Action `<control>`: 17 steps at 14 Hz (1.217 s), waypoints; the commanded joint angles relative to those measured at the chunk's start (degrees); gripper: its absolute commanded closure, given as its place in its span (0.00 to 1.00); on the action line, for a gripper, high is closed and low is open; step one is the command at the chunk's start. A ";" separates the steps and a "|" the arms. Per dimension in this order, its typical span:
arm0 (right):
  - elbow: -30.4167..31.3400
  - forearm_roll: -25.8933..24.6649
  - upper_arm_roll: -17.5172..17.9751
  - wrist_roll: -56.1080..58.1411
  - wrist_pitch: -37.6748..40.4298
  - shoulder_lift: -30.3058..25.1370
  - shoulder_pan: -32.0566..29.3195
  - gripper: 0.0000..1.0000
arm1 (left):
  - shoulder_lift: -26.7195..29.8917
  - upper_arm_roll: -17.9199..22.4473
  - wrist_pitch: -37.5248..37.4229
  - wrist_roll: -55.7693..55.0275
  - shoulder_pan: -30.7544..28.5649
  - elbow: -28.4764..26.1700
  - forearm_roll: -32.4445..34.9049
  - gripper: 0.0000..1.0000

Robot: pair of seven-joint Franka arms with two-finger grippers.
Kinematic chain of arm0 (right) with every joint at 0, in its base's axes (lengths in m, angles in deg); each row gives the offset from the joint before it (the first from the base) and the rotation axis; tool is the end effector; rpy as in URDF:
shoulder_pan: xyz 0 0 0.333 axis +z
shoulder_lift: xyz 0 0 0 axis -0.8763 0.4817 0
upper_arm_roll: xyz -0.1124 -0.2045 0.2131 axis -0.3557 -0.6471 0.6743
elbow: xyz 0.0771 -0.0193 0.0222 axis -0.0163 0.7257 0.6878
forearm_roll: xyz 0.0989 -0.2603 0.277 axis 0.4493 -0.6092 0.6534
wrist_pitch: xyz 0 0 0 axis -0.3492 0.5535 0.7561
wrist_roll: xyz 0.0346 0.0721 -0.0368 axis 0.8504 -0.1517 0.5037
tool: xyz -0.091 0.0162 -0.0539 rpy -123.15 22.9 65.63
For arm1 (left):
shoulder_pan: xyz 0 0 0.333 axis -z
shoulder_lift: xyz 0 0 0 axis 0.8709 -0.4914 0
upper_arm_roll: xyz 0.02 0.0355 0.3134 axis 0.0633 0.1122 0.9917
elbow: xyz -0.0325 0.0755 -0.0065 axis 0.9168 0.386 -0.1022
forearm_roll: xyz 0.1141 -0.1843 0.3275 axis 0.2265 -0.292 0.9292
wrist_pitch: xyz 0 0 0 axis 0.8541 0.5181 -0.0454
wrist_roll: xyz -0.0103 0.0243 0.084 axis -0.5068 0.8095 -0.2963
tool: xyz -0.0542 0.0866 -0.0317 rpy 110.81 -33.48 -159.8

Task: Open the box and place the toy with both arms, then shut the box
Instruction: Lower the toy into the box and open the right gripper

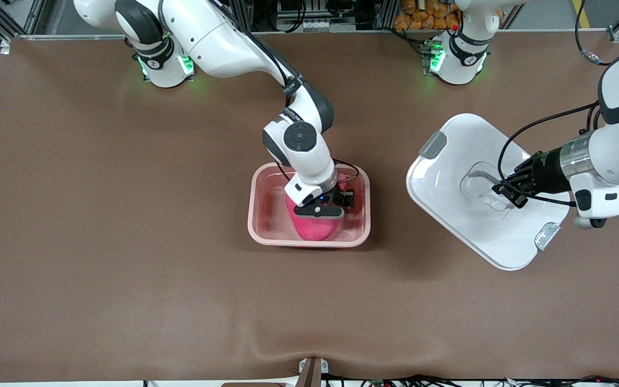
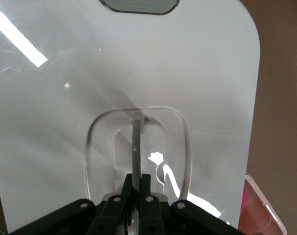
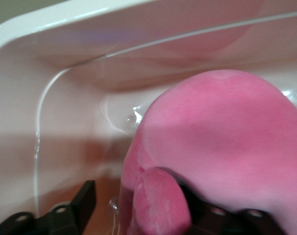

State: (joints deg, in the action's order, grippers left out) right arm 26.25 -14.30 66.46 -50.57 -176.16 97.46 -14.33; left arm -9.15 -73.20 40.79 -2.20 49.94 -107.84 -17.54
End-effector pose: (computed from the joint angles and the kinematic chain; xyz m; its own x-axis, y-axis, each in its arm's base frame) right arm 0.5446 0.5504 0.2511 0.9812 -0.1516 0.1198 -0.1166 -0.9589 -0.2586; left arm 0.6249 -0.0976 0.5302 0.6131 0.7443 -0.2648 0.7774 -0.6280 0.0348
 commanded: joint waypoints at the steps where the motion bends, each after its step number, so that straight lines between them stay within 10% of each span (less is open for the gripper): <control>1: 0.03 0.07 -0.26 0.00 1.12 0.86 -0.03 0.00 | 1.52 -0.38 -1.38 1.90 -1.41 -0.31 -1.57 1.00; 17: -1.28 0.95 0.17 -0.18 -3.45 0.33 -1.34 0.00 | 1.35 -0.30 -1.38 2.07 -1.41 -0.31 -1.57 1.00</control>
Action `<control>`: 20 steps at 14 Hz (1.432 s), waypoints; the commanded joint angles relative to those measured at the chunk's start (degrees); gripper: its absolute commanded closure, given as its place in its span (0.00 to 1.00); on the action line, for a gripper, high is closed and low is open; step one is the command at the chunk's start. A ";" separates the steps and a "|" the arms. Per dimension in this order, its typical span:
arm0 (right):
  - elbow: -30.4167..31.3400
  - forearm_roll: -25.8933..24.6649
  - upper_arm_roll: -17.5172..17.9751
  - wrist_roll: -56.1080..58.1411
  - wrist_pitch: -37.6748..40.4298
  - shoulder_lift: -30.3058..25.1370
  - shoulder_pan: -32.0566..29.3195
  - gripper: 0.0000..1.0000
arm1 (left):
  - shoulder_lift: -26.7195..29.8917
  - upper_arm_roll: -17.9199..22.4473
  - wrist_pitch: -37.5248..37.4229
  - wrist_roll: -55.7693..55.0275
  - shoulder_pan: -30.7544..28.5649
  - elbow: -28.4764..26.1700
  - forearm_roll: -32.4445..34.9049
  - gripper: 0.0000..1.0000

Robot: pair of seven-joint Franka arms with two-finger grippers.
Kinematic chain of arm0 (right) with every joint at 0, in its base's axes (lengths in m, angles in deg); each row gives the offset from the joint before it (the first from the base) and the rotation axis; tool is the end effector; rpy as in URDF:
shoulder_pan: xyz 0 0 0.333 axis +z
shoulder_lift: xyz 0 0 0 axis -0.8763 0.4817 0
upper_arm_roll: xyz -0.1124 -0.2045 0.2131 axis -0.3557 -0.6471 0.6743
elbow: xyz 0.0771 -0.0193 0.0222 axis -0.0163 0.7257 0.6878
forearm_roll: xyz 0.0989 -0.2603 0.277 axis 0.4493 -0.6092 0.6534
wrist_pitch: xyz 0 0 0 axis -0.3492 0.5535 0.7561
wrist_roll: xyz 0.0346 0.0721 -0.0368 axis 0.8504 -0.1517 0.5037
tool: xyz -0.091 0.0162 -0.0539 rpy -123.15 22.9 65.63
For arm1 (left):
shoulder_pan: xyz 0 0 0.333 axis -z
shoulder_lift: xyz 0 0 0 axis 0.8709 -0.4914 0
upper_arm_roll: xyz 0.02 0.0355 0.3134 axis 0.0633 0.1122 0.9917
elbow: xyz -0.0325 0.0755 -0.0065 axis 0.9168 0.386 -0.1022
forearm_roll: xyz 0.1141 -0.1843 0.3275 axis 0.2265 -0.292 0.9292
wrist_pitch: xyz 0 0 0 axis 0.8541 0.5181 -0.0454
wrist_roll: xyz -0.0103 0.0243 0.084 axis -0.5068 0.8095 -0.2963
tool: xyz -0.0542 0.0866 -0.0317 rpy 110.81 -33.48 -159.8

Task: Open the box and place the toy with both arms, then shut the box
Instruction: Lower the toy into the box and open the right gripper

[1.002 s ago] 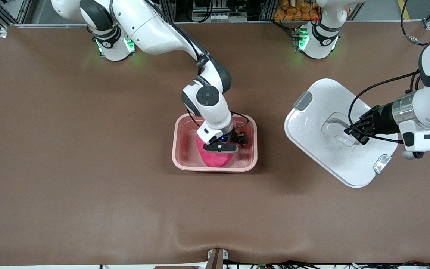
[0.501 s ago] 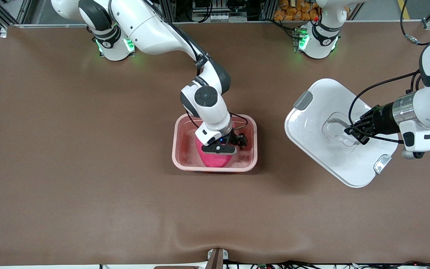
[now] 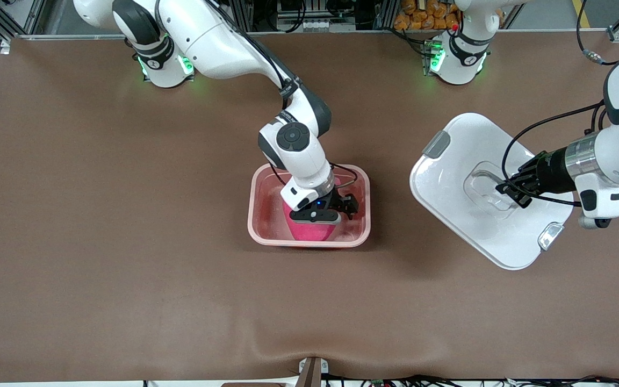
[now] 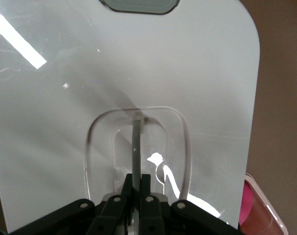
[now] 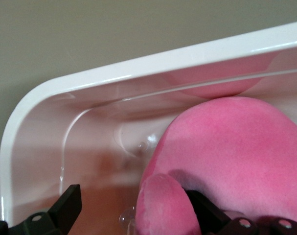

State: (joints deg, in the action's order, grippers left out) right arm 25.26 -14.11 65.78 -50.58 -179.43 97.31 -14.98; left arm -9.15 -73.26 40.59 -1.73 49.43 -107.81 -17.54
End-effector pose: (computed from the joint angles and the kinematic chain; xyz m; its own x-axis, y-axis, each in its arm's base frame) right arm 0.5617 0.5447 0.2684 0.9680 -0.1828 0.1722 -0.1227 -0.9426 -0.3107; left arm 0.6253 -0.0926 0.5303 0.6135 0.7435 -0.2662 0.7769 -0.6286 0.0347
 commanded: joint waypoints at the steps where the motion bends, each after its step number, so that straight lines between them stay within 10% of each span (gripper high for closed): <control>1: -0.38 2.68 0.86 -0.17 -0.18 0.39 -0.78 0.00 | 1.35 -0.24 -1.18 1.60 -0.90 -0.33 -1.57 1.00; 11: -2.84 24.47 0.95 -0.26 -7.98 0.74 -0.44 0.00 | 1.35 -0.24 -1.18 1.60 -0.90 -0.33 -1.57 1.00; 20: -2.06 25.82 2.18 -0.17 -7.91 -6.80 -3.59 0.00 | 1.35 -0.24 -1.18 1.60 -0.99 -0.33 -1.57 1.00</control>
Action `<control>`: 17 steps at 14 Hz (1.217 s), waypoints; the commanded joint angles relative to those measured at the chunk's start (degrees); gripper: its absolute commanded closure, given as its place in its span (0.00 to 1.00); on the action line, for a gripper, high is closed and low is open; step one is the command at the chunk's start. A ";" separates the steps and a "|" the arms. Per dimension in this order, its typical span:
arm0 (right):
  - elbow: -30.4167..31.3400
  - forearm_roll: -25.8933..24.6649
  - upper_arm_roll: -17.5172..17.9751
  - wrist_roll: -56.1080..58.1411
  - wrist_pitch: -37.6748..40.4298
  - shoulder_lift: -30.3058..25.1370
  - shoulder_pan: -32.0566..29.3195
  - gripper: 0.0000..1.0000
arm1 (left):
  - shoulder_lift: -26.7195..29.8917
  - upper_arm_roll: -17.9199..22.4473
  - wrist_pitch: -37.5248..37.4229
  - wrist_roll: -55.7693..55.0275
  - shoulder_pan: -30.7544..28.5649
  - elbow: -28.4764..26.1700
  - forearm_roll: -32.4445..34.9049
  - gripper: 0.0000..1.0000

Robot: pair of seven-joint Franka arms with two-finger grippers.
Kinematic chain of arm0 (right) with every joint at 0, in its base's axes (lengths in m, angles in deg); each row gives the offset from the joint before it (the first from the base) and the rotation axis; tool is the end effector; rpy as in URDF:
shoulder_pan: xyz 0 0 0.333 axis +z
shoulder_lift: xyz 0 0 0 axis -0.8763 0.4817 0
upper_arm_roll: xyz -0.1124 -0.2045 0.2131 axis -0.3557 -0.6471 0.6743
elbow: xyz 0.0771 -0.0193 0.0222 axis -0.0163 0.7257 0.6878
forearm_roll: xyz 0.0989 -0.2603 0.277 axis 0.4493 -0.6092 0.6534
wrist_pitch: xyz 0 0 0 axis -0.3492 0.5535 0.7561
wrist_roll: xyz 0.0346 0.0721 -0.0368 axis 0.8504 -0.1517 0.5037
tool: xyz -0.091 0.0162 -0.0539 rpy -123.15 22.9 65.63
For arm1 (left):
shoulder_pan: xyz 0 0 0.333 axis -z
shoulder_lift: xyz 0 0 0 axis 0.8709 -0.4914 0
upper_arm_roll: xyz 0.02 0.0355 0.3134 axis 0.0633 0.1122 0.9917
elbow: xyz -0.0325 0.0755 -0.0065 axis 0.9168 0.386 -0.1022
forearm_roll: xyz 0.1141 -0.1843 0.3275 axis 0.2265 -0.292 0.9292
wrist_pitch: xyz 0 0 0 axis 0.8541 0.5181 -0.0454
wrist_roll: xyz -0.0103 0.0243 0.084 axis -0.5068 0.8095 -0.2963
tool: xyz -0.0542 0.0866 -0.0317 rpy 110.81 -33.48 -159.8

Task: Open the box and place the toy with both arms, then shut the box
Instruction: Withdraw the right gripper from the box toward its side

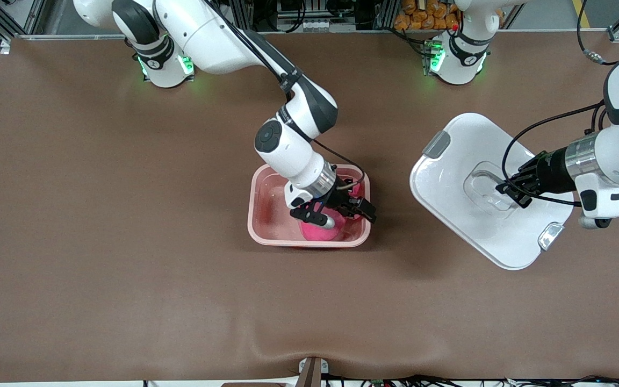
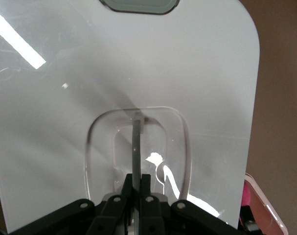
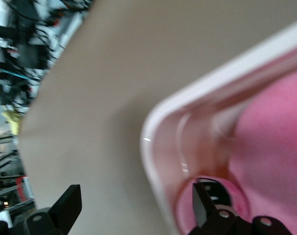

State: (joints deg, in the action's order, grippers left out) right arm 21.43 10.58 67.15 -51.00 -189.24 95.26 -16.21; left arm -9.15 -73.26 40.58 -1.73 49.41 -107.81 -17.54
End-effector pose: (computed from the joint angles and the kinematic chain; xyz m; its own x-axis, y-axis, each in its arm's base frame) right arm 0.5875 0.5455 0.3481 0.8823 -0.4692 -0.0381 -0.3739 -0.6493 -0.6622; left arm 0.6253 -0.0924 0.5303 0.6132 0.7437 -0.2663 0.7771 -0.6284 0.0346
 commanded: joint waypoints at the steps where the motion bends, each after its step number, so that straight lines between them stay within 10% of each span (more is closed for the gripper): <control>1: 2.04 1.21 0.81 0.25 4.43 -6.43 -3.58 0.00 | 1.35 -0.33 -1.17 1.60 -0.88 -0.25 -1.57 1.00; 11: 28.39 -0.01 0.19 17.65 28.32 -35.86 -26.60 0.00 | 0.38 -5.60 2.51 -9.90 0.61 -0.16 -1.39 1.00; 17: 28.67 -7.56 -0.16 38.99 51.53 -41.76 -44.61 0.00 | -1.55 -6.13 9.89 -23.17 7.01 -0.16 -0.69 1.00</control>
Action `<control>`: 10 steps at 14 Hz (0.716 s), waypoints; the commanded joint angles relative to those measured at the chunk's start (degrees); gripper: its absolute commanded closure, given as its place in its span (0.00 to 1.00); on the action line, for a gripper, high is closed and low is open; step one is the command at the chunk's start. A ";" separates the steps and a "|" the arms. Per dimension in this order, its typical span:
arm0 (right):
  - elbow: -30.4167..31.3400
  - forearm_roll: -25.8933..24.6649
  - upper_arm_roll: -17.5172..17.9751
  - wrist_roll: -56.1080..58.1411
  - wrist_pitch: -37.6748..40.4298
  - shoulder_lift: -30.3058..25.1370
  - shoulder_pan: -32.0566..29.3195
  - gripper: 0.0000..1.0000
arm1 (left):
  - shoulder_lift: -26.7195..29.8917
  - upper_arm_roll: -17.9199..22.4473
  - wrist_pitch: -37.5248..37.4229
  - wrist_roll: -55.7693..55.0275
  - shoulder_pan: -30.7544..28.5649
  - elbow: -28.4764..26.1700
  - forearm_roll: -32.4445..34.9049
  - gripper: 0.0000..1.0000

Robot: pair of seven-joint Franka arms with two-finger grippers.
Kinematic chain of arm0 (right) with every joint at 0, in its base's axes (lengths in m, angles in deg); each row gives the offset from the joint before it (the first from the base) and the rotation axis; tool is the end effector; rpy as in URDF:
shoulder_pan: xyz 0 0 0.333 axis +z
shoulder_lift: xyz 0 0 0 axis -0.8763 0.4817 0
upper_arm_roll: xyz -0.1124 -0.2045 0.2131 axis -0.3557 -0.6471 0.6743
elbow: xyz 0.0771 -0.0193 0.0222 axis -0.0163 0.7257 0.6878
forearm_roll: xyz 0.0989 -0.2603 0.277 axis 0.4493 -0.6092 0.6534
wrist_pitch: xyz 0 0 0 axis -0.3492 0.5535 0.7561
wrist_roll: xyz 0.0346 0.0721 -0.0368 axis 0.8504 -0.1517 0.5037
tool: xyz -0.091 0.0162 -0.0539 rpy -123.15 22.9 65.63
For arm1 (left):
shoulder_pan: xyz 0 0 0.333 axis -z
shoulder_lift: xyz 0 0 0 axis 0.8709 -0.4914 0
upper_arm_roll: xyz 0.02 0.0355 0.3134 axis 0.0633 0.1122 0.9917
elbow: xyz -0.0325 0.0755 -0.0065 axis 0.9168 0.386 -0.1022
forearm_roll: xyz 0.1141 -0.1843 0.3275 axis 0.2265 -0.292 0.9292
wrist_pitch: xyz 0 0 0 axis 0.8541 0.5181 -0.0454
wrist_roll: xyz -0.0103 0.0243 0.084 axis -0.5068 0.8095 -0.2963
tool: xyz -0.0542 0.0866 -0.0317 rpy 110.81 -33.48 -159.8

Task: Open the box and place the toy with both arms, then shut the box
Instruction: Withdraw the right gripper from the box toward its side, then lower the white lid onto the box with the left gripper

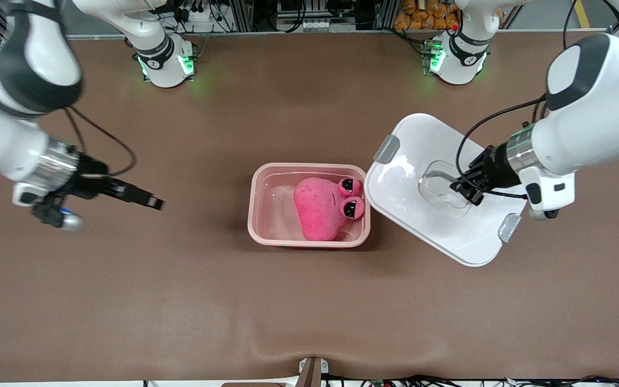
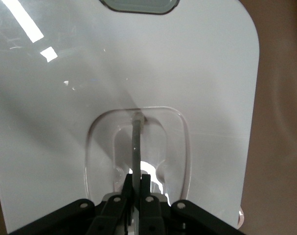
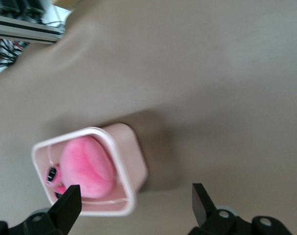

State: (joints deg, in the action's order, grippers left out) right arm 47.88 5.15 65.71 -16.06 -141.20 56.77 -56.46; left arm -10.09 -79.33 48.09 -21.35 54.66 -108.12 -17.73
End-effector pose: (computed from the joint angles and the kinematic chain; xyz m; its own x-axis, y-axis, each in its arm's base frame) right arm 0.6131 0.0581 0.5164 0.9463 -0.2971 -0.1279 -0.3231 -0.8504 -0.4152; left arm 0.6130 -0.2066 0.5360 0.4834 0.8309 -0.2756 0.8718 -0.4855 0.0654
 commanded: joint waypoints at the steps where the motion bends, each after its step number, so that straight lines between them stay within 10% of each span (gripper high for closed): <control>1: 2.22 -5.28 1.20 7.55 6.22 -4.59 -6.22 0.00 | -0.96 0.03 3.79 -6.18 3.08 0.07 -0.32 1.00; 10: -4.17 -23.41 -0.83 17.52 19.85 -10.76 -8.17 0.00 | -6.41 0.20 16.36 -33.34 15.21 0.06 8.80 1.00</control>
State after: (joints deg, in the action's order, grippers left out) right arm 47.05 -15.82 64.18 0.47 -124.94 46.60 -63.63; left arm -15.44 -79.33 62.19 -49.41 67.41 -108.34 -12.06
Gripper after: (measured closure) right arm 0.000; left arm 0.930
